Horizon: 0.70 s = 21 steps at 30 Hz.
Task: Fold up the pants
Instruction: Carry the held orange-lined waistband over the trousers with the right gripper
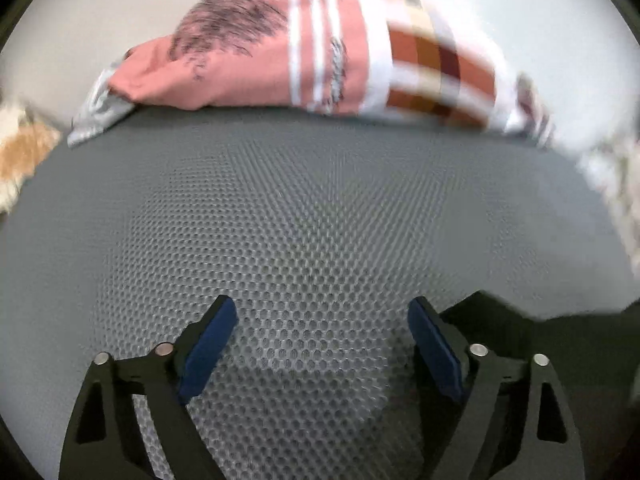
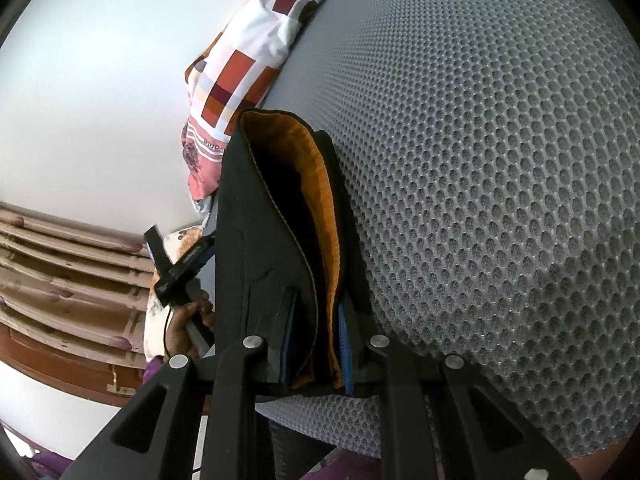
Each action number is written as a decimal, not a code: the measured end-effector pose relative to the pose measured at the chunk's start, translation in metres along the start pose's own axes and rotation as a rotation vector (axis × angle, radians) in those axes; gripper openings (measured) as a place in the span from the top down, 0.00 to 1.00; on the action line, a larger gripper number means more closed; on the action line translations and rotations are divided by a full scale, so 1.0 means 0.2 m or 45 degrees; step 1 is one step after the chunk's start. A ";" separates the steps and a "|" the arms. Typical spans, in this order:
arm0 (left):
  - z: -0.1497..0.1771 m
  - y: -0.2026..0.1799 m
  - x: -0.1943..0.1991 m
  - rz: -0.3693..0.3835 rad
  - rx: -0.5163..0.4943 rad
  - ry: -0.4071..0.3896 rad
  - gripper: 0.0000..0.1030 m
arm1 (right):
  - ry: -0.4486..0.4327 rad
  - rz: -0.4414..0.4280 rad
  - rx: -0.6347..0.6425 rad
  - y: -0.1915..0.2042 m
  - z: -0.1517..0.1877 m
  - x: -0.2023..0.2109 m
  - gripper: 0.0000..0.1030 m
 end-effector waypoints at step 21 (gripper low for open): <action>0.16 -0.24 -0.08 0.033 -0.174 0.113 0.04 | -0.005 -0.032 -0.045 -0.04 0.05 0.03 0.83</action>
Point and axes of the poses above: each gripper's, at about its wrist camera, not at the fingertips, and x roughly against the way its jaws point, y to its left, z to its underside, the point moved 4 cm from there along -x, roughly the way its jaws point, and after that the axes turned 7 degrees about z, right-handed, at the moved point
